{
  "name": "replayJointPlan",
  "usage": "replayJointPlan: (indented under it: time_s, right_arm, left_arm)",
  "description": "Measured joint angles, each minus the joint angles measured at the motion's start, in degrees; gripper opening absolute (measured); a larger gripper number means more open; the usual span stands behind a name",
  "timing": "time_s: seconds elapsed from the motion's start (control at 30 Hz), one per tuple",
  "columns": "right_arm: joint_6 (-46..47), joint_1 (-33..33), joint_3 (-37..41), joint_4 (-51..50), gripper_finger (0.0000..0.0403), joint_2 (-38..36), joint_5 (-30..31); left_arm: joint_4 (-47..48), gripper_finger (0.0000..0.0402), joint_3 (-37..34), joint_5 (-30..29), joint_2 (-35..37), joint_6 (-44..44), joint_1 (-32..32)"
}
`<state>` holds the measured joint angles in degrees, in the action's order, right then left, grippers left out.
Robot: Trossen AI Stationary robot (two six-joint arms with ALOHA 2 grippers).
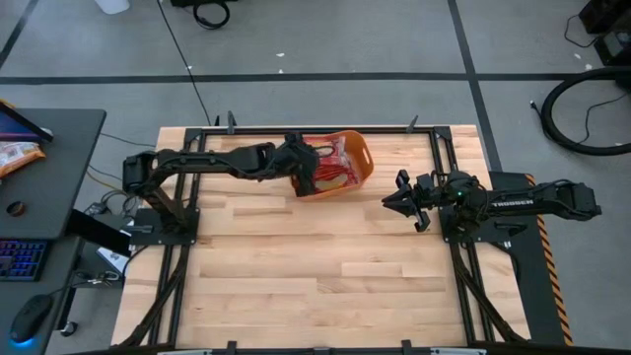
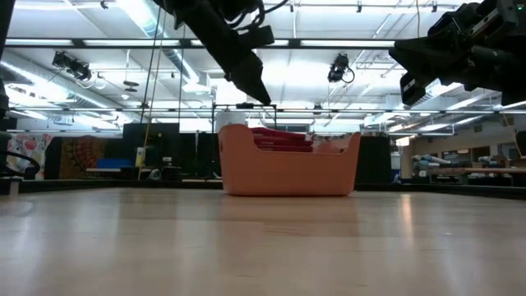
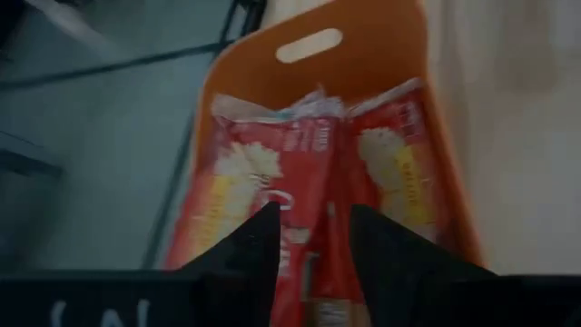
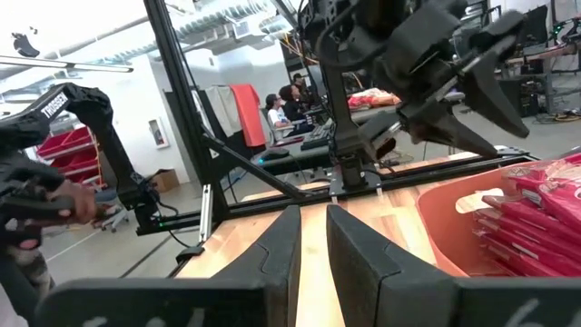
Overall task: Sort popcorn bags into baskets
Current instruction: Put the red popcorn bag into the orange bin
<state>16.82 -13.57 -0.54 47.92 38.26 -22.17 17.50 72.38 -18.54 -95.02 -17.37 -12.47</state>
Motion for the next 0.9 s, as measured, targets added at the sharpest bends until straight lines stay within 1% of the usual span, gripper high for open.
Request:
replayJointPlan:
  time_s: [0.07,0.13,0.17,0.2,0.27,0.3,0.4,0.5,0.53,0.6,0.73,0.8,0.9]
  right_arm:
    - [0.01,-0.02,0.0,-0.02,0.0061,0.0,0.0]
    - [0.0,0.0,0.0,0.0,0.0061,0.0,0.0]
    - [0.01,-0.02,0.0,-0.02,0.0061,0.0,0.0]
    - [0.0,0.01,0.0,-0.02,0.0061,0.0,0.0]
    - [0.0,-0.02,0.0,-0.02,0.0061,0.0,0.0]
    - [0.01,-0.01,0.0,-0.01,0.0061,0.0,0.0]
    - [0.02,0.0,0.0,-0.02,0.0061,0.0,0.0]
    - [0.02,-0.02,0.0,-0.02,0.0061,0.0,0.02]
    - [0.0,-0.02,0.0,-0.02,0.0061,-0.02,0.0]
    - [0.01,-0.01,0.0,-0.02,0.0061,-0.02,0.0]
    - [0.01,-0.02,0.0,-0.03,0.0061,0.0,0.0]
    - [0.0,0.0,0.0,-0.02,0.0061,0.0,0.0]
    - [0.0,0.0,0.0,-0.02,0.0061,0.0,0.0]
  left_arm:
    - [-0.48,0.0134,0.0,-2.51,0.0,-4.3,-0.92]
    - [-2.29,0.0129,0.02,-3.16,-0.51,-7.56,-2.91]
    - [-3.57,0.0127,0.07,-2.12,-1.09,-8.91,-3.98]
    - [-4.07,0.0126,0.07,0.49,-1.77,-10.66,-5.04]
    - [-4.0,0.0124,0.04,6.51,-3.21,-16.83,-7.04]
    - [-4.39,0.0124,0.04,8.51,-4.04,-20.24,-7.86]
    - [-5.74,0.0123,0.04,9.62,-6.13,-28.07,-9.99]
    - [-6.07,0.0123,0.04,9.96,-7.73,-29.77,-12.32]
    - [-5.9,0.0123,0.04,10.62,-8.08,-29.11,-12.95]
    - [-4.99,0.0123,0.15,11.57,-8.74,-23.96,-13.48]
    - [-3.97,0.0123,0.16,12.34,-9.51,-7.32,-12.18]
    - [-3.83,0.0123,0.04,12.33,-9.54,-0.67,-10.87]
    - [-5.07,0.0123,0.02,12.0,-9.59,4.81,-8.89]
